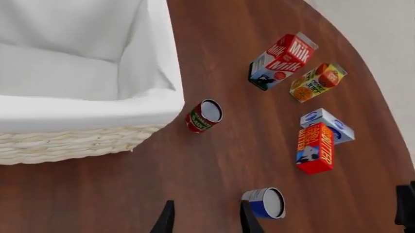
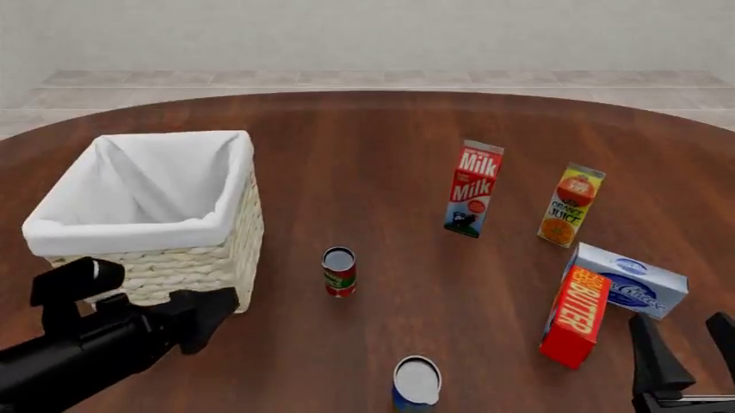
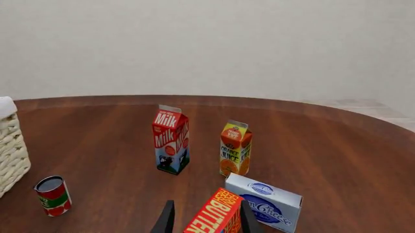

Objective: Pick up the tomato sauce, and put it in the basket.

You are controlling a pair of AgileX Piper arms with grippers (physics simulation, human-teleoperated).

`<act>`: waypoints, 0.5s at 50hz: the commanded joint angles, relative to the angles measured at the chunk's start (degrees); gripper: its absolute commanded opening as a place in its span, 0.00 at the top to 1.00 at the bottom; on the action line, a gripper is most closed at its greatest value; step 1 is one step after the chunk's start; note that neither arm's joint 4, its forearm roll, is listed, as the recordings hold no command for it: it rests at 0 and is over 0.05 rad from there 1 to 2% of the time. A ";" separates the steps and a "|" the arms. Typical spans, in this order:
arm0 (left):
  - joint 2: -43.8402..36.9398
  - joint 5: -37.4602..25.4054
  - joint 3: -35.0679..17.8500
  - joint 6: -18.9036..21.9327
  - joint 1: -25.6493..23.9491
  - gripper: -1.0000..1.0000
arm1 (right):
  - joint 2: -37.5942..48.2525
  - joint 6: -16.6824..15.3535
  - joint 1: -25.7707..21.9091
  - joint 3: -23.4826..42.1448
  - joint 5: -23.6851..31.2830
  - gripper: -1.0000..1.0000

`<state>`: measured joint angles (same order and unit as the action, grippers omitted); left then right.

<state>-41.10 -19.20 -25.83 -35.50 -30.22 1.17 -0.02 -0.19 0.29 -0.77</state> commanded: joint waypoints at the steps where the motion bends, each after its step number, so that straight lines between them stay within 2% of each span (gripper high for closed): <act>1: -7.34 4.58 -1.20 -3.48 -2.58 0.00 | -0.28 0.00 0.20 -0.05 0.22 0.00; 25: -14.45 7.32 -6.88 -3.85 -4.07 0.00 | -0.28 -0.02 0.20 -0.05 0.22 0.00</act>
<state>-52.20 -13.53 -30.52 -39.11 -34.01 1.17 -0.02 -0.19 0.29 -0.77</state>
